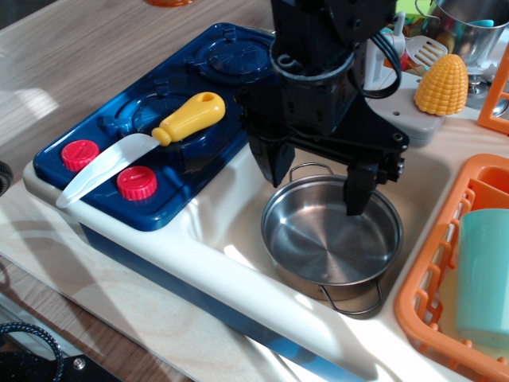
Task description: Put pan on stove from sink
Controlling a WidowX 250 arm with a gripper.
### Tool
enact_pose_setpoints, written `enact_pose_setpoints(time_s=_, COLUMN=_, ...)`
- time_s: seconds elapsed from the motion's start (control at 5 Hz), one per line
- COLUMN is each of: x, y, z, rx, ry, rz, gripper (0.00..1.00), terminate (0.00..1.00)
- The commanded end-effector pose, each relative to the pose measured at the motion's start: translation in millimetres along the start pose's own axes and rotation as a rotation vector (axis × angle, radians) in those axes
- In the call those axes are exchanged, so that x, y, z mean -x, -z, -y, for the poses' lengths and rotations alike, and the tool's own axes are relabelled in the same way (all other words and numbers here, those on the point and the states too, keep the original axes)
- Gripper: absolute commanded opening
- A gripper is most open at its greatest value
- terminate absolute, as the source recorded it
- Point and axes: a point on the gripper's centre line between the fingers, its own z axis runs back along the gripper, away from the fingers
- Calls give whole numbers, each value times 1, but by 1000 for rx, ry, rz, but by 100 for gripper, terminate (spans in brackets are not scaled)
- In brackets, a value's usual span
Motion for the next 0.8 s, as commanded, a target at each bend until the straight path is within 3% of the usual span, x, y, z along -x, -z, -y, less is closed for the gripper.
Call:
enact_pose_setpoints(time_s=0.0, x=0, y=0, z=0, rx=0, ry=0, rz=0, gripper=100, terminate=0)
enact_pose_setpoints(time_s=0.4, x=3, y=1, z=7, rx=-157, ry=-300, rz=-6, gripper=100, terminate=0)
enact_pose_setpoints(time_s=0.6, x=9, y=1, z=7, rx=-175, ry=-376, rz=2, gripper=100, terminate=0)
